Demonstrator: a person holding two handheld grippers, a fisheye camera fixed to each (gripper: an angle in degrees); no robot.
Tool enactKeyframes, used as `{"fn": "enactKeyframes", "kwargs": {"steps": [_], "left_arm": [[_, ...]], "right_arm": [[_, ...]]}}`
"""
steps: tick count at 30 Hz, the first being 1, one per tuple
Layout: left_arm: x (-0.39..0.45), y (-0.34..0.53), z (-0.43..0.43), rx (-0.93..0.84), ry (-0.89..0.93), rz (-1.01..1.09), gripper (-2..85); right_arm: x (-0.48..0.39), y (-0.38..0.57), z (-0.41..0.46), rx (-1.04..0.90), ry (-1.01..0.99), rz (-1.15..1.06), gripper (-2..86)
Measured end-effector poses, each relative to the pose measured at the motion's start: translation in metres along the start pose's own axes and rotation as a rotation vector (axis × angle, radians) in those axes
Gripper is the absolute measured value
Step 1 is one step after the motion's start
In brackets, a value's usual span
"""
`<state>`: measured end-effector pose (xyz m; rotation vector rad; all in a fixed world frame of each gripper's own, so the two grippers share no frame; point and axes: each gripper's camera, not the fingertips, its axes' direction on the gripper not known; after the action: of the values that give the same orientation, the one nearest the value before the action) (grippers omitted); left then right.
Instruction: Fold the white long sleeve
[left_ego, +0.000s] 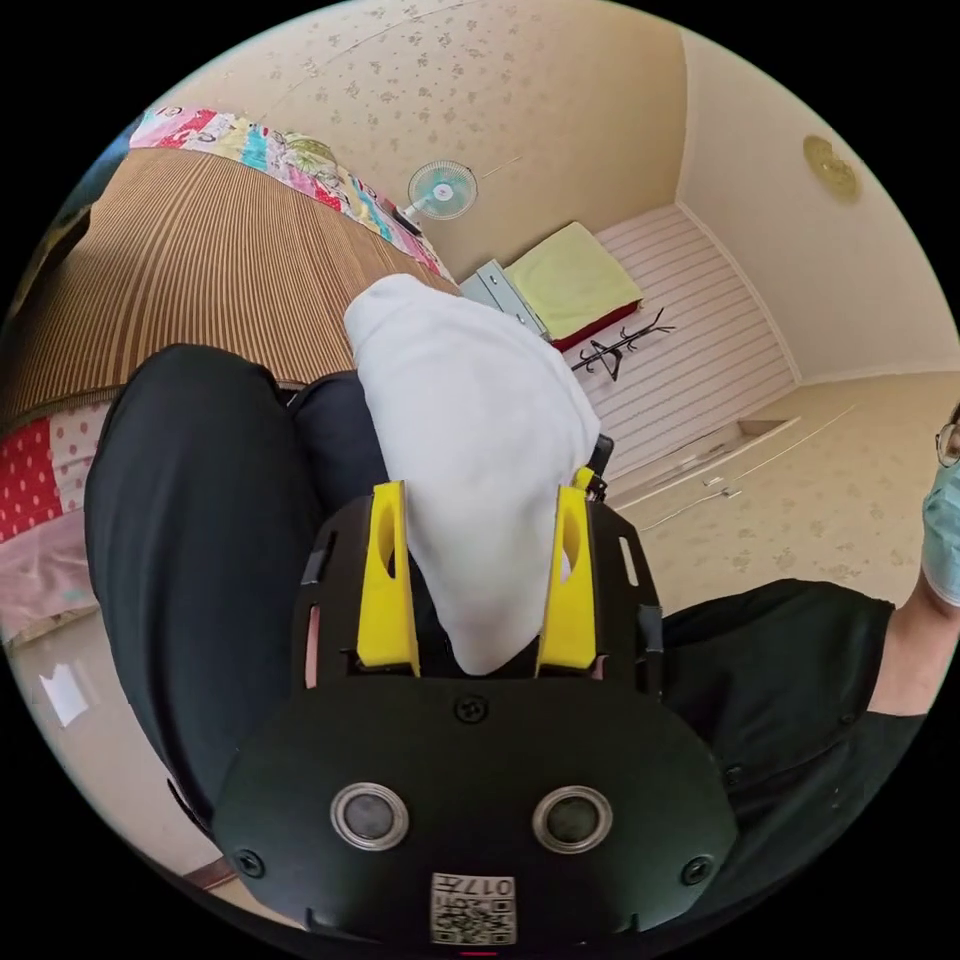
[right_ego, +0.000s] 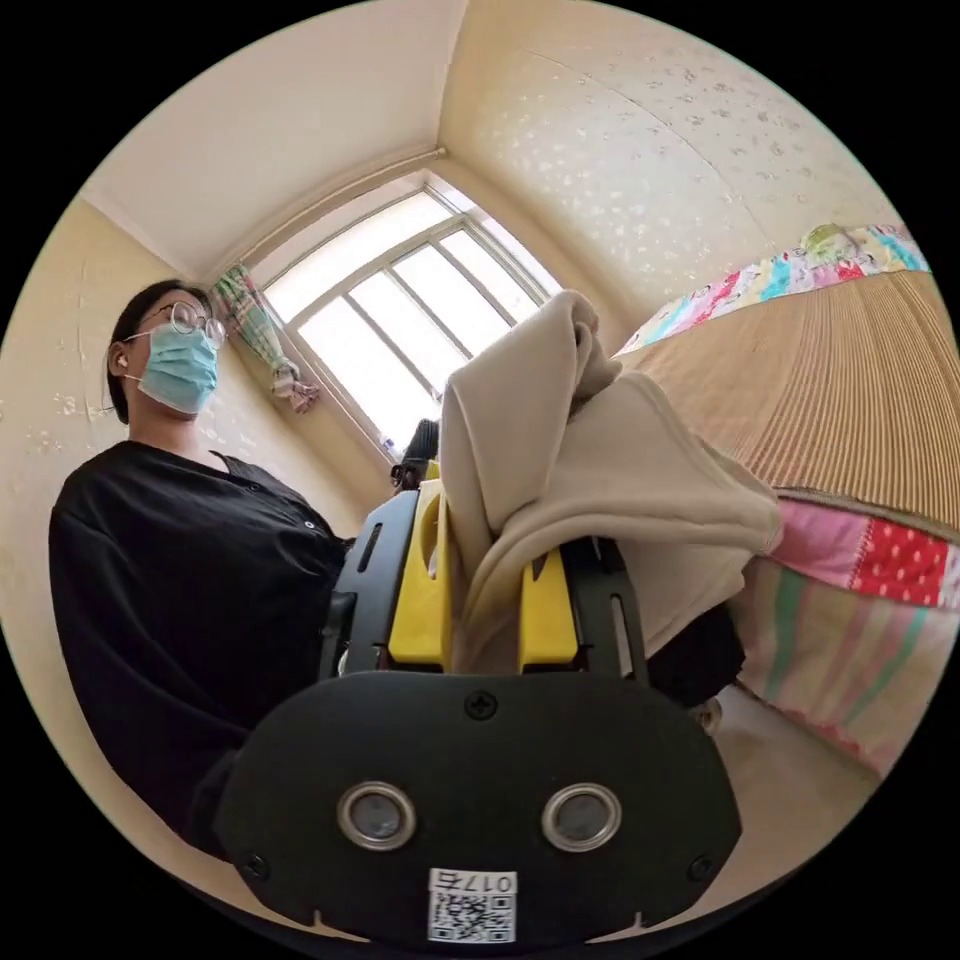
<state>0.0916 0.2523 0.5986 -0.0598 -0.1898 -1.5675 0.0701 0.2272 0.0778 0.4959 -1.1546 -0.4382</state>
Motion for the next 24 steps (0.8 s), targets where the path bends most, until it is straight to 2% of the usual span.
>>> {"fn": "enactKeyframes", "kwargs": {"steps": [2, 8, 12, 15, 17, 20, 21, 22, 24], "left_arm": [[-0.002, 0.0, 0.02, -0.051, 0.005, -0.016, 20.5], [0.002, -0.004, 0.024, -0.055, 0.043, -0.016, 18.3], [0.0, -0.017, 0.018, -0.015, 0.074, -0.035, 18.1], [-0.002, -0.029, 0.018, -0.002, 0.088, -0.053, 17.9], [-0.005, -0.037, 0.022, -0.011, 0.114, -0.067, 17.9], [-0.008, -0.05, 0.029, -0.027, 0.151, -0.093, 17.7], [-0.009, -0.055, 0.031, -0.044, 0.164, -0.109, 17.4], [-0.011, -0.059, 0.032, -0.046, 0.179, -0.124, 17.2], [-0.009, -0.066, 0.032, -0.046, 0.182, -0.131, 16.9]], "right_arm": [[0.023, 0.014, 0.0, -0.045, 0.146, 0.192, 9.8], [-0.004, 0.016, -0.03, -0.016, 0.46, 0.259, 17.4], [0.012, 0.016, -0.057, -0.033, 0.555, 0.371, 25.5], [0.058, 0.031, -0.066, -0.051, 0.335, 0.52, 28.5], [0.11, 0.062, -0.054, -0.086, 0.032, 0.692, 29.6], [0.131, 0.094, -0.037, -0.002, -0.242, 0.756, 26.2], [0.128, 0.097, -0.037, 0.031, -0.279, 0.733, 25.0], [0.119, 0.098, -0.039, 0.107, -0.345, 0.667, 19.7], [0.103, 0.094, -0.044, 0.114, -0.276, 0.617, 15.5]]}}
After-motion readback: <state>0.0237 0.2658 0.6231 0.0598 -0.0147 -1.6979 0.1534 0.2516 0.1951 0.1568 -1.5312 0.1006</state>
